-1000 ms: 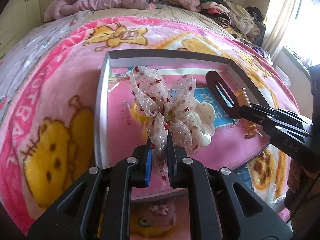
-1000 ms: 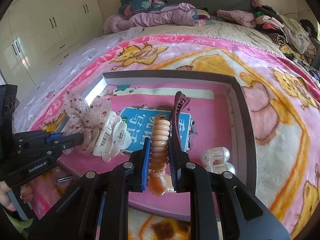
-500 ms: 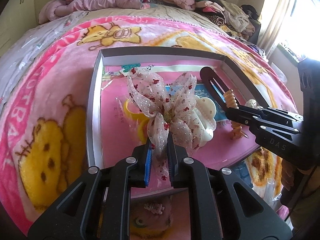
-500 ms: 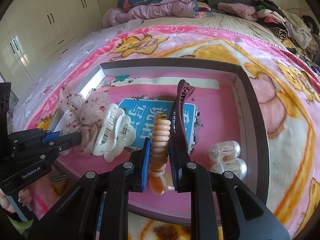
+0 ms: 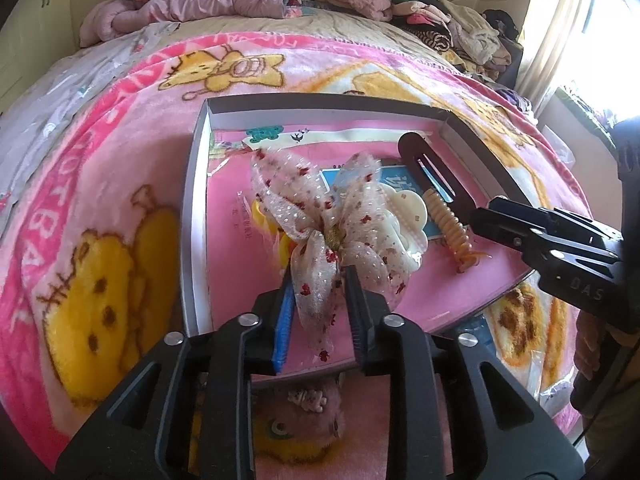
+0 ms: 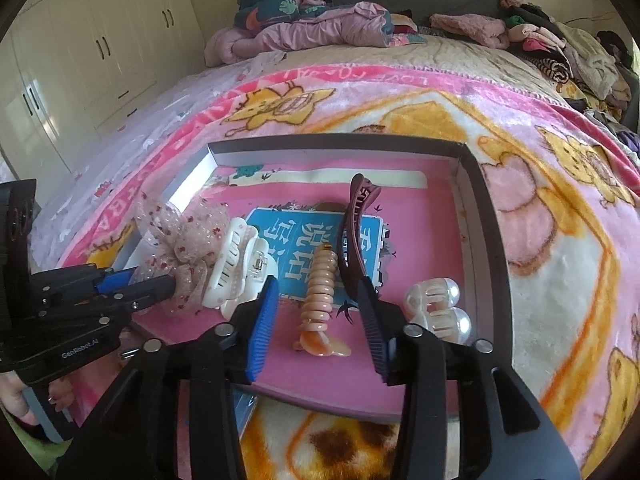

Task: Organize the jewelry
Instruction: 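Open the left tool to drop the bow in the box while the right tool releases the spiral tie, then withdraw both open tools from the box toward the remaining items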

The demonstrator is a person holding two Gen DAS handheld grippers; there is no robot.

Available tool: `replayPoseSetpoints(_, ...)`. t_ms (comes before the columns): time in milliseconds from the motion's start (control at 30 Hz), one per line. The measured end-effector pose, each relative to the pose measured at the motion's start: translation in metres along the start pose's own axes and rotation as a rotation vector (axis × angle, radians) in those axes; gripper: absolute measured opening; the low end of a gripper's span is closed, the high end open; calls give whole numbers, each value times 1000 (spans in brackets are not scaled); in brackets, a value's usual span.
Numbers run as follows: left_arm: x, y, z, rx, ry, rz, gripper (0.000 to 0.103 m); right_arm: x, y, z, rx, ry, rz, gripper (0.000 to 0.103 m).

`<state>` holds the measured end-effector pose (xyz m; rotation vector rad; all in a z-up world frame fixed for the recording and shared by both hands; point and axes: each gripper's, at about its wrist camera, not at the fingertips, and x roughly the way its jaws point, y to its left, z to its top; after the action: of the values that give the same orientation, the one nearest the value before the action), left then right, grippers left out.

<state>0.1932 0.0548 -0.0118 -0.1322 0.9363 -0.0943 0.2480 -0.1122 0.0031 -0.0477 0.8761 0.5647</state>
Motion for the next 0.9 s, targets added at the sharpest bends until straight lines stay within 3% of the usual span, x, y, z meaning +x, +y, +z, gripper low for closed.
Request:
replayPoseSetpoints(233, -11, 2, -2, -11, -15, 11, 41, -16, -2, -2, 12, -26, -15, 62)
replayPoseSetpoints(533, -30, 5, -1, -42, -49, 14, 71, -36, -2, -4, 26, -52, -27, 74)
replayPoseSetpoints(900, -59, 12, -6, -82, -96, 31, 88, -61, 2, -9, 27, -87, -42, 83)
